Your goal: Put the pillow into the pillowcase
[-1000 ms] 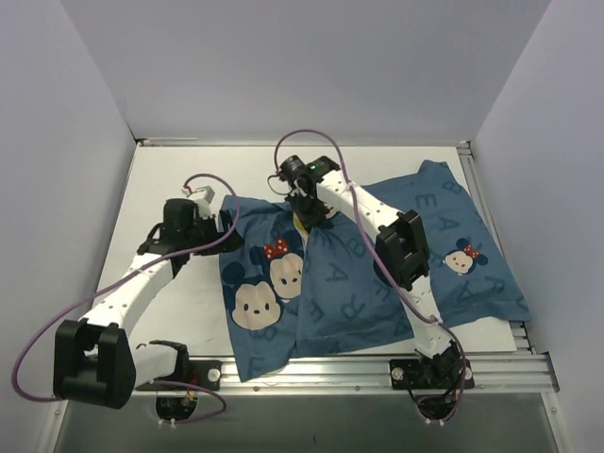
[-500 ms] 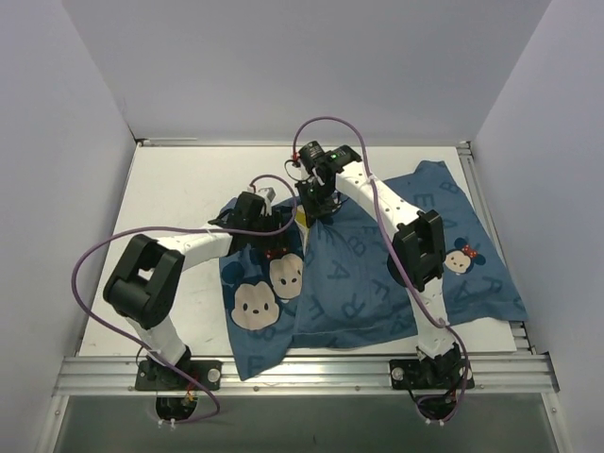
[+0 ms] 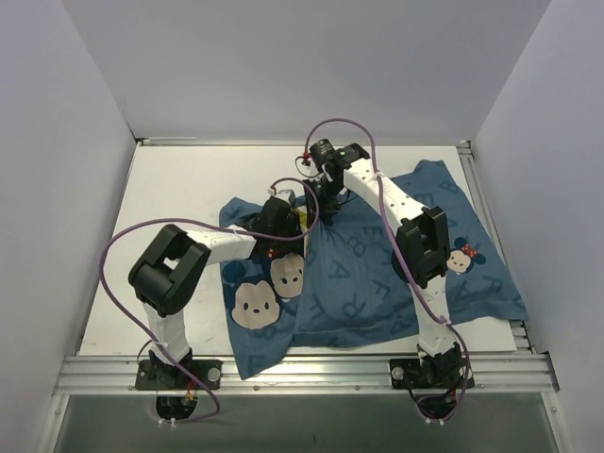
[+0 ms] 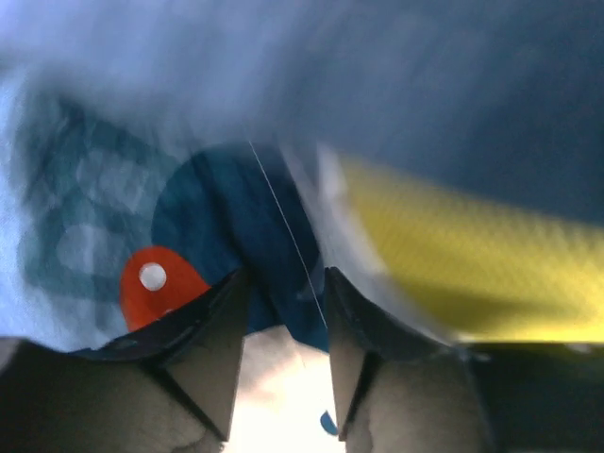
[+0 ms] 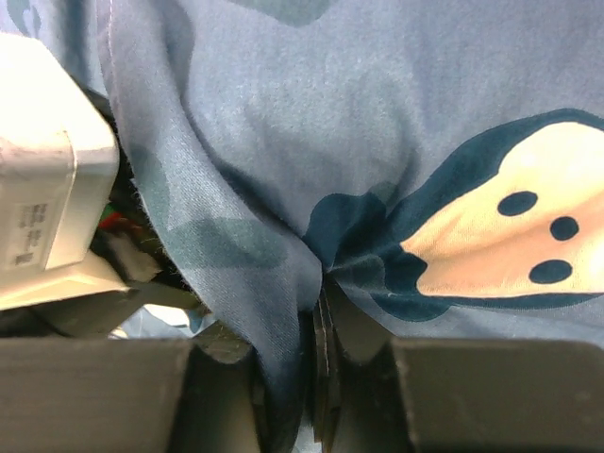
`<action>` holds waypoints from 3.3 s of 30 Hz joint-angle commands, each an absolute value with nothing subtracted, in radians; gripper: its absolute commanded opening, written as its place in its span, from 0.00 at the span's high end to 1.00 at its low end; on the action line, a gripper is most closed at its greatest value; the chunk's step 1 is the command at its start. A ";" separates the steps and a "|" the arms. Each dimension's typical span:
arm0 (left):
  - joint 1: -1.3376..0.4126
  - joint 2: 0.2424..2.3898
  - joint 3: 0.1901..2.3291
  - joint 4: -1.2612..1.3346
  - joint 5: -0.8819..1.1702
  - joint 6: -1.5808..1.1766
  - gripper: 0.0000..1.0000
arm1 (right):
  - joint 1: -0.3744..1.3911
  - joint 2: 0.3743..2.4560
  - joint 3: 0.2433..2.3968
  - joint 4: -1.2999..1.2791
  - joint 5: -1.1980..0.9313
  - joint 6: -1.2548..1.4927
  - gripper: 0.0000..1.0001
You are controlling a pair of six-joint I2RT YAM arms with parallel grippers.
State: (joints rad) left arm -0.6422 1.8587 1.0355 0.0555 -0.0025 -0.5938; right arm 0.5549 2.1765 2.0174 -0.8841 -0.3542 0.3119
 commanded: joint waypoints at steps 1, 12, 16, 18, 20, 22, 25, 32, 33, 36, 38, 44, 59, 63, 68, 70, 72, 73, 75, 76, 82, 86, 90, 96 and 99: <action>-0.664 1.916 1.106 0.002 -0.133 -0.613 0.57 | 0.549 2.137 1.997 -0.904 -0.463 0.362 1.00; -0.663 1.967 1.100 -0.143 -0.242 -0.561 0.97 | 0.497 2.105 1.939 -0.899 -0.526 0.396 1.00; -0.615 1.950 1.080 -0.149 -0.219 -0.545 1.00 | 0.473 2.094 1.916 -0.899 -0.522 0.382 1.00; -0.591 1.910 1.075 -0.144 -0.171 -0.525 1.00 | 0.469 2.092 1.902 -0.899 -0.517 0.370 1.00; -0.569 1.861 1.049 -0.108 -0.086 -0.503 1.00 | 0.469 2.092 1.896 -0.894 -0.503 0.342 1.00; -0.546 1.760 1.000 -0.040 0.036 -0.476 1.00 | 0.469 2.098 1.881 -0.893 -0.491 0.318 1.00; -0.526 1.637 0.985 -0.025 0.141 -0.437 1.00 | 0.468 2.109 1.853 -0.871 -0.476 0.281 1.00; -0.443 1.482 1.018 -0.124 0.244 -0.410 1.00 | 0.472 2.118 1.776 -0.809 -0.465 0.264 1.00; -0.437 1.479 1.026 -0.123 0.250 -0.410 1.00 | 0.480 2.120 1.773 -0.805 -0.475 0.259 1.00; -0.426 1.476 1.064 -0.101 0.273 -0.410 1.00 | 0.495 2.118 1.769 -0.801 -0.506 0.245 1.00; -0.428 1.477 1.087 -0.078 0.288 -0.408 1.00 | 0.514 2.109 1.755 -0.799 -0.538 0.226 1.00; -0.429 1.517 1.132 -0.097 0.322 -0.408 1.00 | 0.540 2.091 1.707 -0.799 -0.537 0.207 1.00; -0.538 1.656 1.045 -0.120 0.184 -0.385 0.35 | 0.523 2.060 1.680 -0.792 -0.535 0.222 1.00; -0.538 1.729 1.080 -0.078 0.172 -0.396 0.45 | 0.520 2.037 1.645 -0.795 -0.538 0.213 1.00; -0.496 1.685 1.106 -0.015 0.212 -0.400 1.00 | 0.517 2.013 1.594 -0.795 -0.535 0.198 1.00; -0.474 1.663 1.159 -0.027 0.242 -0.380 1.00 | 0.515 2.016 1.583 -0.793 -0.535 0.198 1.00; -0.453 1.641 1.216 -0.083 0.284 -0.402 1.00 | 0.515 2.035 1.595 -0.790 -0.538 0.195 1.00; -0.440 1.635 1.230 -0.093 0.331 -0.409 1.00 | 0.518 2.045 1.604 -0.787 -0.538 0.196 1.00; -0.439 1.608 1.267 -0.100 0.373 -0.425 1.00 | 0.523 2.084 1.653 -0.782 -0.534 0.192 1.00; -0.442 1.597 1.278 -0.100 0.396 -0.426 1.00 | 0.528 2.100 1.673 -0.784 -0.529 0.187 1.00; -0.479 1.583 1.336 -0.146 0.492 -0.427 1.00 | 0.537 2.249 1.900 -0.781 -0.439 0.176 1.00; -0.477 1.589 1.249 -0.193 0.500 -0.433 1.00 | 0.491 2.318 2.173 -0.732 -0.327 0.192 1.00; -0.442 1.611 1.190 -0.209 0.439 -0.451 1.00 | 0.445 2.304 2.207 -0.712 -0.325 0.206 0.98; -0.362 1.663 1.244 -0.247 0.454 -0.407 0.47 | 0.419 2.083 1.929 -0.730 -0.433 0.180 0.41; -0.342 1.637 1.247 -0.327 0.450 -0.321 0.39 | 0.422 1.965 1.833 -0.761 -0.469 0.140 0.29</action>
State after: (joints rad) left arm -0.3569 1.6653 1.1950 -0.2634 0.4385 -0.4088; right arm 0.4114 2.1315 1.8927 -0.6823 -0.4145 0.1875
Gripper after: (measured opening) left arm 0.589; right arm 0.693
